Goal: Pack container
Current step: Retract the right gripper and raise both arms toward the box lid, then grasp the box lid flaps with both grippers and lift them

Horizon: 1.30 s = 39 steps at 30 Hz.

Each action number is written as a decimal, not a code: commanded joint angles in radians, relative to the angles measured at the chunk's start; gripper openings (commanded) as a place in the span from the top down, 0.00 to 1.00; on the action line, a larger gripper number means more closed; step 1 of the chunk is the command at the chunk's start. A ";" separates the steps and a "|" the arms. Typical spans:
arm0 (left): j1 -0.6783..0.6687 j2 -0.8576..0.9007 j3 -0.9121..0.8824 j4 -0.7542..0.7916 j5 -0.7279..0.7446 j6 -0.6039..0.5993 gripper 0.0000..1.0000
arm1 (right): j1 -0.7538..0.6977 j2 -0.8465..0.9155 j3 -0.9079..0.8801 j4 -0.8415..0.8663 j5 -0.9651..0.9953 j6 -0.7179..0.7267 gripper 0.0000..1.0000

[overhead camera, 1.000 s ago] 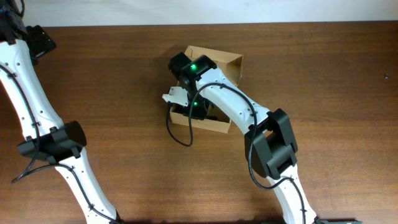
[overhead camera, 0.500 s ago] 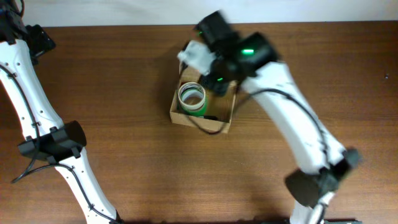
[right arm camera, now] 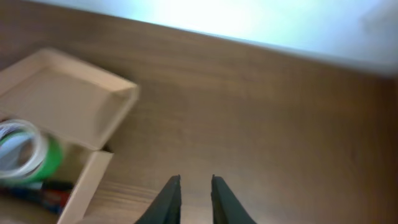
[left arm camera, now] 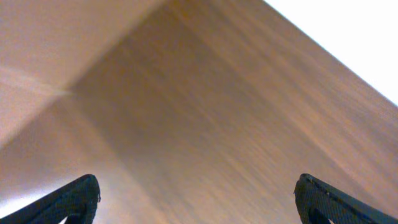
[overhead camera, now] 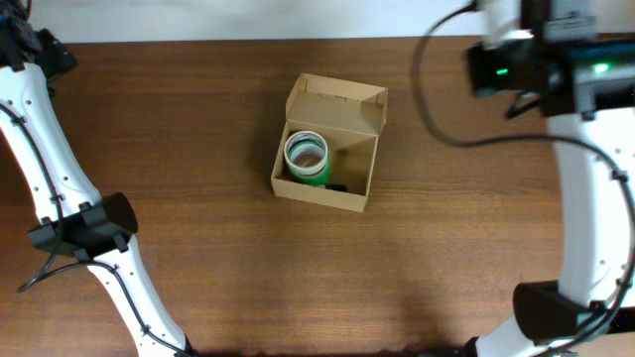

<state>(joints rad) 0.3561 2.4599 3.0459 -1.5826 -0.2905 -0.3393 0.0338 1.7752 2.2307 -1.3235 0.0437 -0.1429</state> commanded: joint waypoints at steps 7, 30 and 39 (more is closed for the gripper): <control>-0.047 -0.019 -0.094 -0.044 0.548 0.152 0.77 | -0.211 0.234 -0.077 -0.034 -0.262 0.256 0.96; -0.351 -0.019 -0.472 0.153 0.548 0.181 0.98 | 0.085 0.701 -0.085 0.378 -0.545 0.436 0.96; -0.351 -0.012 -0.481 0.181 0.523 0.179 0.98 | 0.080 0.701 -0.085 0.412 -0.545 0.436 0.96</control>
<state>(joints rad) 0.0059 2.4599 2.5793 -1.4193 0.2390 -0.1757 0.1211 2.4741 2.1479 -0.9115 -0.4854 0.2882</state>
